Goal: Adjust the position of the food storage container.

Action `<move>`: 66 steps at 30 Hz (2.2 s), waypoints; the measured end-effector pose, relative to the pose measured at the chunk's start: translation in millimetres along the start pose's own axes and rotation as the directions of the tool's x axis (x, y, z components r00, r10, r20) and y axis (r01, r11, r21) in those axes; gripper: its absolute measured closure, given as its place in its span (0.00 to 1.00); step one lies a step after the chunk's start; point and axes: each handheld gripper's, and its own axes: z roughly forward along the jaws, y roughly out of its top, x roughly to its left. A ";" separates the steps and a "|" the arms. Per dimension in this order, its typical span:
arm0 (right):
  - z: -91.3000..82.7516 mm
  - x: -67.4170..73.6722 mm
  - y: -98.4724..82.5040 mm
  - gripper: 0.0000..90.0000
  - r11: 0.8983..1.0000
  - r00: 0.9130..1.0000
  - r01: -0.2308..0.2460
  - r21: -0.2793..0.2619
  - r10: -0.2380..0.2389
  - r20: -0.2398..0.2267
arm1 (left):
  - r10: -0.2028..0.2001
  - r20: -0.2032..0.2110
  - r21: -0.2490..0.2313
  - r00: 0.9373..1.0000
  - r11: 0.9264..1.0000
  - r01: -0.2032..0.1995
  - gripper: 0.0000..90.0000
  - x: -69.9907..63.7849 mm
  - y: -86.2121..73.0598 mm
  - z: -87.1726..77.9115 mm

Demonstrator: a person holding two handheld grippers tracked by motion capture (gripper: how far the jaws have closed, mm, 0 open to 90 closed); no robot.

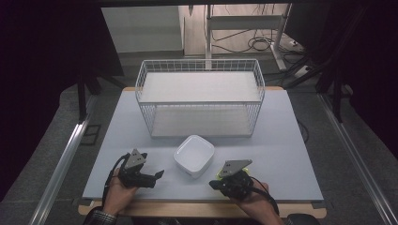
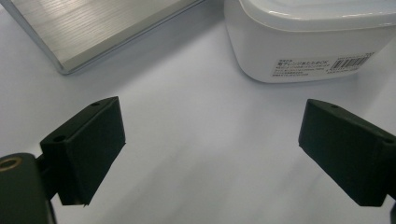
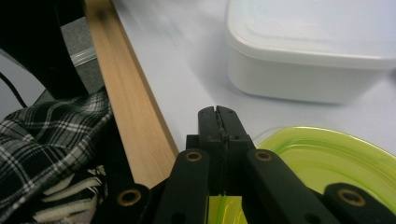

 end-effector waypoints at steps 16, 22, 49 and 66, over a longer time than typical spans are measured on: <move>-34.6 -32.1 -24.3 1.00 0.997 0.992 -0.079 0.021 0.076 0.103 | 0.000 -0.004 0.008 1.000 1.000 0.000 0.08 -0.1 -0.1 0.3; -49.4 -47.3 -35.1 1.00 0.993 0.985 -0.119 0.019 0.115 0.131 | -0.003 -0.005 0.011 1.000 1.000 0.003 0.07 -0.2 -0.4 0.3; -72.4 -58.9 -53.8 1.00 0.984 0.962 -0.177 -0.006 0.174 0.211 | 0.002 -0.007 0.025 1.000 1.000 -0.002 0.07 -1.0 0.0 1.4; -83.3 -73.7 -66.5 1.00 0.972 0.938 -0.234 0.003 0.224 0.264 | -0.069 0.043 0.035 0.997 0.997 0.068 0.08 -0.8 2.2 0.7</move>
